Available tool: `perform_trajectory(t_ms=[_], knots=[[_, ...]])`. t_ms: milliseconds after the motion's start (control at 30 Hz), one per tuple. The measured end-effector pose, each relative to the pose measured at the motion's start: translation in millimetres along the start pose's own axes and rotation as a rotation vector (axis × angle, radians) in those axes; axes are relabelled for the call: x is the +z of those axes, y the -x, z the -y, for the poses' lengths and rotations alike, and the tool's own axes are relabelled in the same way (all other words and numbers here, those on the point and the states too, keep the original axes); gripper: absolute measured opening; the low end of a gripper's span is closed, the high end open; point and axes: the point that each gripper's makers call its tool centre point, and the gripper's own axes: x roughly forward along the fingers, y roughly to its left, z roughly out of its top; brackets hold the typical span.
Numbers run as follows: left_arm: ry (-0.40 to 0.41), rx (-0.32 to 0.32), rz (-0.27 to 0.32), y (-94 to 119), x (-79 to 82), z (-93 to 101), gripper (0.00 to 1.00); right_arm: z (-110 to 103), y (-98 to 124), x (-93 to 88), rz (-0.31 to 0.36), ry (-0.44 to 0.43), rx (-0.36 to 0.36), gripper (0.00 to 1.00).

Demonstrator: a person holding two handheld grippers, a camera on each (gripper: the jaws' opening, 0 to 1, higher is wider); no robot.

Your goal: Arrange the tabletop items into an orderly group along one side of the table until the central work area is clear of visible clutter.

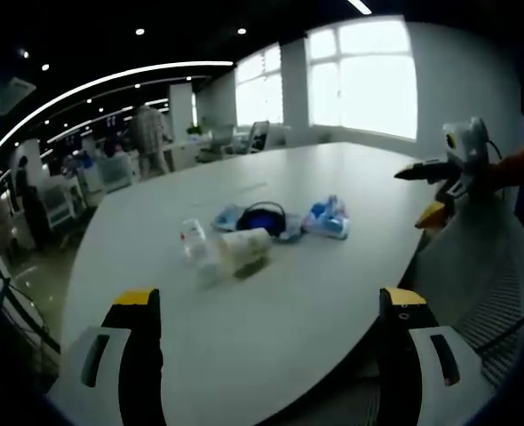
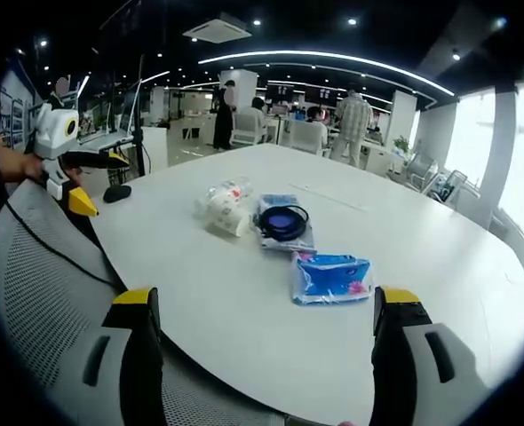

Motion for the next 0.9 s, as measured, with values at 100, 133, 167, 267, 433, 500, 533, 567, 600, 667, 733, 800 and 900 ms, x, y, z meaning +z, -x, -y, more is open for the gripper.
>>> perform_trajectory(t_ms=[100, 133, 167, 267, 433, 500, 533, 567, 600, 667, 733, 800, 900], knots=[[-0.001, 0.001, -0.001, 0.2, 0.1, -0.1, 1.0, 0.2, 0.2, 0.1, 0.001, 0.001, -0.001, 1.0], [0.0, 0.002, 0.0, 0.3, 0.2, -0.1, 1.0, 0.4, 0.2, 0.2, 0.001, 0.002, -0.001, 1.0], [0.002, 0.0, -0.003, 0.3, -0.4, 0.4, 1.0, 0.5, 0.2, -0.1, 0.0, 0.0, -0.002, 1.0], [-0.001, -0.003, -0.006, 0.2, -0.8, 1.0, 1.0, 0.6, 0.1, 0.1, 0.001, 0.001, -0.003, 1.0], [0.014, 0.007, -0.002, 0.2, -0.6, -1.3, 1.0, 0.5, 0.2, -0.5, -0.003, 0.004, -0.002, 1.0], [0.03, 0.008, -0.006, -0.3, -1.6, -2.1, 1.0, 0.5, 0.4, -0.3, -0.003, 0.003, -0.003, 1.0], [0.029, 0.01, -0.007, -0.4, -1.5, -2.3, 1.0, 0.6, 0.4, -0.1, -0.002, 0.002, -0.003, 1.0], [0.028, 0.011, -0.007, -0.4, -1.5, -2.4, 1.0, 0.9, 0.4, -0.2, -0.002, 0.002, -0.004, 1.0], [0.025, 0.013, -0.009, -0.4, -1.8, -2.5, 1.0, 1.1, 0.4, -0.5, -0.004, 0.003, -0.004, 0.99], [0.024, 0.012, -0.012, -0.6, -2.2, -1.9, 1.0, 0.9, 0.4, -0.9, -0.006, 0.004, -0.002, 0.99], [0.022, 0.015, -0.018, -0.8, -3.0, -2.6, 1.0, 1.6, 0.7, -0.4, -0.004, 0.007, -0.006, 0.99], [0.023, 0.019, -0.023, -1.1, -3.7, -3.3, 1.0, 1.6, 0.6, -0.5, -0.004, 0.004, -0.006, 0.99], [0.044, 0.021, -0.02, -1.6, -2.7, -4.9, 1.0, 2.0, 0.6, -0.2, -0.003, 0.004, -0.007, 0.99]])
